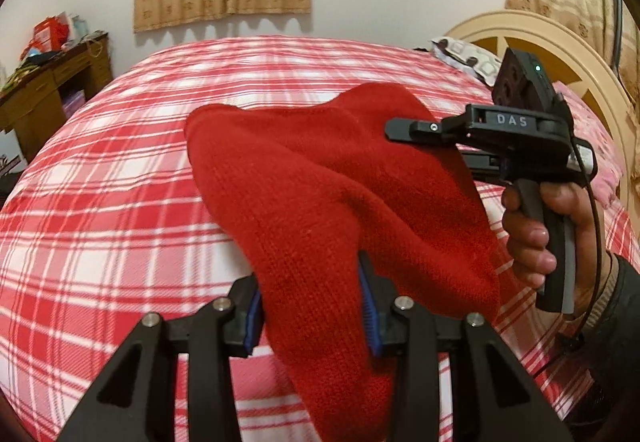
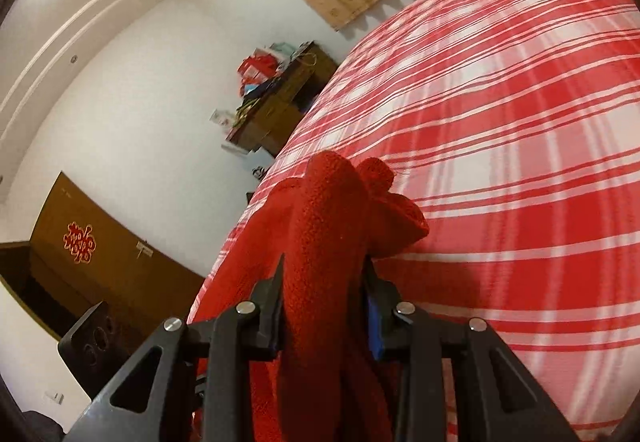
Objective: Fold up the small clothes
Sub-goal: 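Lift the gripped end with the right tool and fold it over the bundle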
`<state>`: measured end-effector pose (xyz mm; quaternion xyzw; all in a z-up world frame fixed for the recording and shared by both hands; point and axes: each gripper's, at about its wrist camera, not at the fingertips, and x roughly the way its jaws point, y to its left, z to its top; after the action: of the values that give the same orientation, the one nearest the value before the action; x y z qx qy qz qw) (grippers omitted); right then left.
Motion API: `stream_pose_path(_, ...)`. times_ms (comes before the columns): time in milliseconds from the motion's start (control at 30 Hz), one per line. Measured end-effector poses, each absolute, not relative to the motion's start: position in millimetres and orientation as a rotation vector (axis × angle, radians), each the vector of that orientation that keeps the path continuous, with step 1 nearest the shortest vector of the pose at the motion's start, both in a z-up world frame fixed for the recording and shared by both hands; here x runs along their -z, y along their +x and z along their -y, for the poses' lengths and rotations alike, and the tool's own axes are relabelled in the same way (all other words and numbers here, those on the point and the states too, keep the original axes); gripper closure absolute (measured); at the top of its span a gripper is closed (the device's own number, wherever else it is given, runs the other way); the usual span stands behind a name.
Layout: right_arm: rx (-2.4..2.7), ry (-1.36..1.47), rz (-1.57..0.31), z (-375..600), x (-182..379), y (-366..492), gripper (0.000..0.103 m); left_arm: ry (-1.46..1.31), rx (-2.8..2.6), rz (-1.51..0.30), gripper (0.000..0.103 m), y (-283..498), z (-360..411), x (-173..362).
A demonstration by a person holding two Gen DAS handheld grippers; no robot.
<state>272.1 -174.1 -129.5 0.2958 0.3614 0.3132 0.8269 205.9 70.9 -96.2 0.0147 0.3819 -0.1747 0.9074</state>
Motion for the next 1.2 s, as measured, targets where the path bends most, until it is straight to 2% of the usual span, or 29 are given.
stream_pose_path(533,-0.789,0.561,-0.822,71.7,128.4,292.7,0.071,-0.051,0.256,-0.767,0.062,186.5,-144.2,96.0)
stream_pose_path(1200,-0.889,0.485,-0.886,-10.9,137.8,300.4,0.071,-0.069,0.201,-0.779,0.062,159.1,-182.7,105.4)
